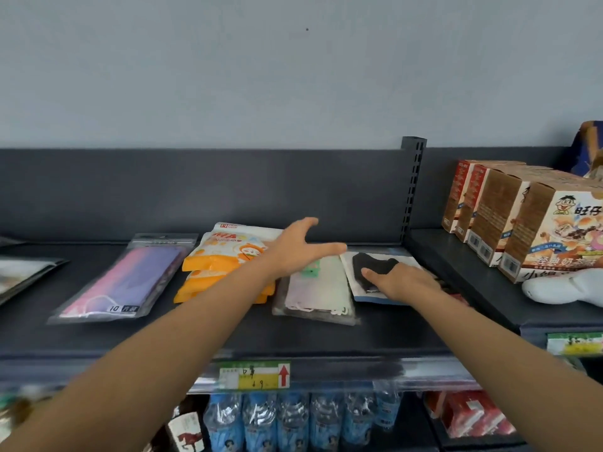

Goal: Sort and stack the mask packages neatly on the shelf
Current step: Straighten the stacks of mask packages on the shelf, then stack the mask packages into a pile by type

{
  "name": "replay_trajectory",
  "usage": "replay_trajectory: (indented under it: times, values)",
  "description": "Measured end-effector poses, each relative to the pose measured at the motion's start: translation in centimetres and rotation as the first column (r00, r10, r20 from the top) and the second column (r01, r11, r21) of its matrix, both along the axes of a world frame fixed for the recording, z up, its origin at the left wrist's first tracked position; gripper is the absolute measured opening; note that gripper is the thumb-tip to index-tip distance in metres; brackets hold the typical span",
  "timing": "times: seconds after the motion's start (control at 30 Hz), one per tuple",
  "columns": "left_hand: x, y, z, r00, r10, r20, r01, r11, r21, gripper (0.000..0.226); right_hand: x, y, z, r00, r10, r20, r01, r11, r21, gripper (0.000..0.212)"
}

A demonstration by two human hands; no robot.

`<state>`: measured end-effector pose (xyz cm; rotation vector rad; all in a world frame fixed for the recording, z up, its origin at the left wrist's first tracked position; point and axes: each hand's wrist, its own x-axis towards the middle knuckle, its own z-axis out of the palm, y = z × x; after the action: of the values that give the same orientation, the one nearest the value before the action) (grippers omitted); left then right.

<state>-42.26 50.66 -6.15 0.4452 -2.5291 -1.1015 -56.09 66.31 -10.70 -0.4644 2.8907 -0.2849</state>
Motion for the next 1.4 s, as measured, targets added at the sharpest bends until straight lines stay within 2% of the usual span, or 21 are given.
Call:
replay_trajectory:
  times: [0.1, 0.17, 0.27, 0.33, 0.43, 0.57, 0.67, 0.73, 0.83, 0.97, 1.07, 1.13, 1.23, 1.3, 1.4]
  values:
    - [3.4, -0.6, 1.4, 0.958, 0.069, -0.277, -0.054, 0.997, 0.060, 0.070, 1.2, -0.5, 0.5, 0.993, 0.012, -0.115, -0.013, 1.000, -0.004, 0.097]
    - [6.0, -1.6, 2.0, 0.939, 0.147, -0.309, -0.133, 0.989, 0.067, 0.073, 2.5, -1.2, 1.6, 0.966, 0.075, -0.246, -0.091, 0.994, -0.054, 0.088]
    - [10.7, -3.7, 2.2, 0.904, 0.315, -0.289, -0.281, 0.947, 0.152, 0.088, 5.7, -3.1, 3.9, 0.902, 0.171, -0.395, -0.278, 0.933, -0.229, 0.077]
    - [14.1, -5.3, 2.1, 0.867, 0.428, -0.256, -0.378, 0.899, 0.221, 0.104, 8.6, -5.0, 5.0, 0.831, 0.264, -0.490, -0.418, 0.877, -0.236, 0.074]
    - [19.1, -8.2, 1.7, 0.828, 0.540, -0.153, -0.525, 0.842, 0.125, 0.099, 13.7, -8.6, 5.6, 0.725, 0.414, -0.550, -0.579, 0.799, -0.162, 0.071]
    - [26.0, -12.3, 1.5, 0.750, 0.659, -0.064, -0.660, 0.752, 0.006, 0.109, 20.8, -14.1, 5.9, 0.704, 0.512, -0.493, -0.680, 0.687, -0.258, 0.064]
    - [31.5, -15.6, 1.4, 0.714, 0.700, -0.008, -0.698, 0.711, -0.084, 0.108, 25.8, -18.5, 5.8, 0.661, 0.578, -0.479, -0.724, 0.660, -0.202, 0.065]
    - [35.1, -18.0, 1.5, 0.683, 0.728, 0.057, -0.708, 0.679, -0.193, 0.109, 28.8, -21.7, 5.7, 0.669, 0.614, -0.418, -0.730, 0.649, -0.214, 0.066]
    - [39.9, -22.1, 1.4, 0.643, 0.750, 0.153, -0.701, 0.658, -0.277, 0.105, 33.1, -26.8, 5.5, 0.725, 0.629, -0.280, -0.687, 0.641, -0.342, 0.065]
    - [44.7, -27.5, 0.6, 0.598, 0.750, 0.283, -0.697, 0.661, -0.278, 0.107, 38.0, -32.6, 4.6, 0.776, 0.631, -0.009, -0.535, 0.651, -0.539, 0.063]
    - [46.2, -30.5, 0.0, 0.607, 0.733, 0.308, -0.691, 0.678, -0.250, 0.098, 40.1, -36.0, 3.5, 0.785, 0.598, 0.161, -0.388, 0.678, -0.624, 0.061]
    - [46.3, -31.9, -0.3, 0.615, 0.726, 0.308, -0.679, 0.686, -0.260, 0.093, 40.8, -37.8, 3.0, 0.766, 0.574, 0.288, -0.255, 0.683, -0.684, 0.061]
    - [45.8, -33.4, -0.2, 0.629, 0.710, 0.317, -0.663, 0.703, -0.259, 0.094, 41.8, -39.7, 2.8, 0.640, 0.572, 0.514, 0.007, 0.663, -0.748, 0.044]
    - [45.4, -33.8, -0.2, 0.644, 0.695, 0.321, -0.644, 0.718, -0.265, 0.095, 42.2, -40.6, 2.5, 0.605, 0.562, 0.564, 0.095, 0.652, -0.752, 0.043]
    - [45.2, -34.2, -0.2, 0.658, 0.688, 0.306, -0.637, 0.725, -0.260, 0.092, 42.5, -41.5, 2.1, 0.658, 0.532, 0.533, 0.113, 0.630, -0.768, 0.062]
